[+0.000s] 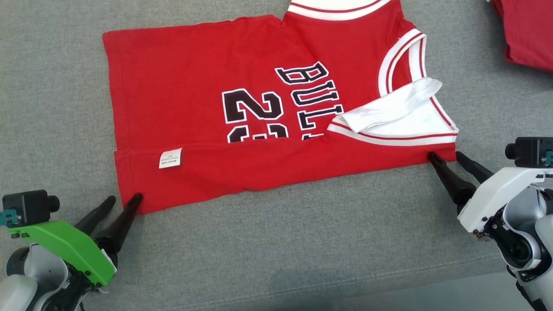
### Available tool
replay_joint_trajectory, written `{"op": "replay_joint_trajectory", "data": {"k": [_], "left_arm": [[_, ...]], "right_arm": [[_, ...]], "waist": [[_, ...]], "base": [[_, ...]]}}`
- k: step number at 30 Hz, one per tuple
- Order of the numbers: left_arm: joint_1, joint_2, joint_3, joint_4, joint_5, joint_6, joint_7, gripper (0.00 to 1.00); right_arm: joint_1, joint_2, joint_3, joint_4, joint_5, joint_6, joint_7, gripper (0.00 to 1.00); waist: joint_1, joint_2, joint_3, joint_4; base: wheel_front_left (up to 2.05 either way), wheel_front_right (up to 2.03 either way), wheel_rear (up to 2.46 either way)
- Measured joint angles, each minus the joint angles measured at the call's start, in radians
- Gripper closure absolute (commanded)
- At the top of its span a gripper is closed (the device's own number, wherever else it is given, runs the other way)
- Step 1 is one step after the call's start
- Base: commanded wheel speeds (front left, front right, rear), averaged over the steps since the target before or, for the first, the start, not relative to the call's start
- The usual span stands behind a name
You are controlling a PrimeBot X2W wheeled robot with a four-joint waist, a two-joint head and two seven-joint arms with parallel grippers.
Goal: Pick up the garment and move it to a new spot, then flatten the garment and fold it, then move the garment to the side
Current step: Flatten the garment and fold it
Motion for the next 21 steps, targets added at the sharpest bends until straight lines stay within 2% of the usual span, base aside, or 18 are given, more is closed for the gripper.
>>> {"op": "replay_joint_trajectory", "data": {"k": [4, 5, 6, 7, 10, 18, 21], "left_arm": [[-0.009, -0.007, -0.007, 0.005, 0.006, 0.0, 0.0, 0.0], [-0.011, -0.009, -0.009, 0.006, 0.006, 0.0, 0.0, 0.0], [-0.013, -0.009, -0.012, 0.006, 0.007, 0.0, 0.0, 0.0], [-0.014, -0.009, -0.014, 0.006, 0.008, 0.0, 0.0, 0.0], [-0.014, -0.009, -0.026, 0.005, 0.021, 0.0, 0.003, 0.0], [-0.016, -0.006, -0.05, 0.002, 0.041, 0.001, 0.042, 0.0], [-0.016, -0.006, -0.052, 0.002, 0.041, 0.002, 0.047, 0.0]], "right_arm": [[-0.01, 0.0, 0.006, 0.016, -0.006, 0.009, 0.0, 0.0], [-0.012, 0.0, 0.006, 0.018, -0.006, 0.009, 0.0, 0.06], [-0.015, 0.001, 0.007, 0.021, -0.006, 0.011, 0.0, 0.44], [-0.019, 0.001, 0.009, 0.025, -0.005, 0.014, 0.0, 0.58], [-0.024, 0.002, 0.011, 0.032, -0.005, 0.021, 0.0, 0.78], [-0.032, 0.01, 0.017, 0.06, -0.004, 0.031, 0.002, 0.78], [-0.035, 0.01, 0.02, 0.067, -0.004, 0.035, 0.002, 0.81]], "waist": [[0.0, 0.0, 0.001, 0.006], [0.0, 0.0, 0.001, 0.008], [0.0, 0.0, 0.001, 0.009], [0.0, 0.0, 0.001, 0.01], [0.0, 0.0, -0.002, 0.014], [0.0, 0.0, -0.011, 0.02], [0.0, 0.0, -0.014, 0.021]], "base": [[0.0, 0.0, 0.0], [0.0, 0.0, 0.0], [0.0, 0.0, 0.0], [0.0, 0.0, 0.0], [0.0, 0.0, 0.0], [0.0, 0.0, 0.0], [0.0, 0.0, 0.0]]}}
